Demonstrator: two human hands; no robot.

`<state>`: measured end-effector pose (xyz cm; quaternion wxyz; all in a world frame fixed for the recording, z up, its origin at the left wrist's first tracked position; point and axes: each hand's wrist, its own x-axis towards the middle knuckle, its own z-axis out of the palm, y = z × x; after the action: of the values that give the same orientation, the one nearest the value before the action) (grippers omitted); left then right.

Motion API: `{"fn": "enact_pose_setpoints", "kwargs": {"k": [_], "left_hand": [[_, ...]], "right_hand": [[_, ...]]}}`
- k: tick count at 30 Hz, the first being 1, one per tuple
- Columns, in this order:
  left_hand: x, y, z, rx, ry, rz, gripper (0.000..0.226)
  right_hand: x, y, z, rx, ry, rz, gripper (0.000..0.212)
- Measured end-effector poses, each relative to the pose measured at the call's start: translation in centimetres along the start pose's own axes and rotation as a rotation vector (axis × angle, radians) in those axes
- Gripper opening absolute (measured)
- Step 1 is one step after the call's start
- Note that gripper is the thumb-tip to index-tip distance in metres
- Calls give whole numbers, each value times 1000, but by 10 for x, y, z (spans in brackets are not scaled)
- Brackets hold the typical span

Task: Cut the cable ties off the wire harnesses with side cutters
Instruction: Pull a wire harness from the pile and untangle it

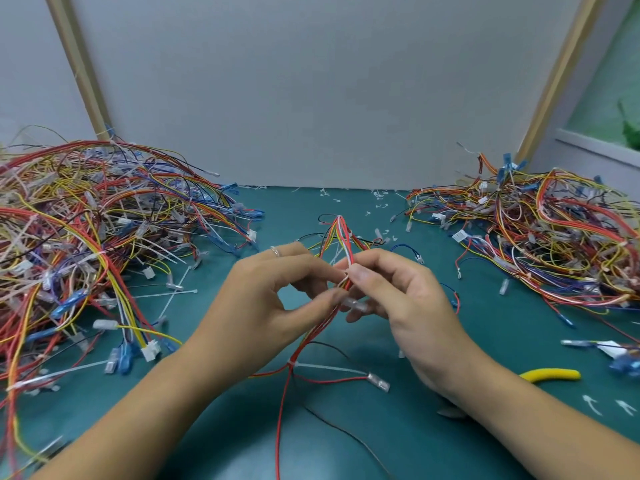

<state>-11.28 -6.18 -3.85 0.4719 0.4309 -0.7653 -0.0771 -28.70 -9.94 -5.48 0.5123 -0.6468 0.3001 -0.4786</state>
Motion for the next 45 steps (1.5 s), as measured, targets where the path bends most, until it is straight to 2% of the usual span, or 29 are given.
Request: {"fn": "enact_pose_setpoints", "kwargs": {"k": [3,5,9,15,20,23,26,28,32,35,37,41,42,45], "left_hand": [[1,0,-1,-22,153,-75,10],[2,-1,-3,7,195,-102,15],[3,-2,-2,71,141,-92,12],[2,-1,-4,143,188,46,8],[0,-3,-1,193,163,48,10],[-1,-4,0,215,122,41,11],[0,-5,-1,212,105,-51,7],[0,-4,-1,202,113,-109,12],[2,0,3,84,109,-82,6],[0,0,8,-93,-30,-135,11],[0,1,9,-264,-106,-268,10],[6,-3,6,-429,80,-477,15],[7,-3,5,-521,70,-523,20],[4,-1,5,-639,-153,-575,37]], "right_hand": [[1,-2,-1,72,0,27,18],[1,-2,-1,121,-23,44,20],[1,-2,-1,228,-67,69,24],[2,-7,-5,502,-182,218,24],[2,-8,-8,543,-187,289,15],[3,-8,-8,478,-164,265,22],[3,-5,-7,420,-140,190,19],[3,-4,-6,390,-137,143,18],[3,1,-3,276,-124,60,20],[4,3,-1,171,-76,-5,12],[4,3,-1,82,-62,-64,6],[3,-1,-2,-160,-116,-151,10],[2,-1,-1,-185,-140,-148,13],[-3,0,1,-197,-181,-101,21]]}}
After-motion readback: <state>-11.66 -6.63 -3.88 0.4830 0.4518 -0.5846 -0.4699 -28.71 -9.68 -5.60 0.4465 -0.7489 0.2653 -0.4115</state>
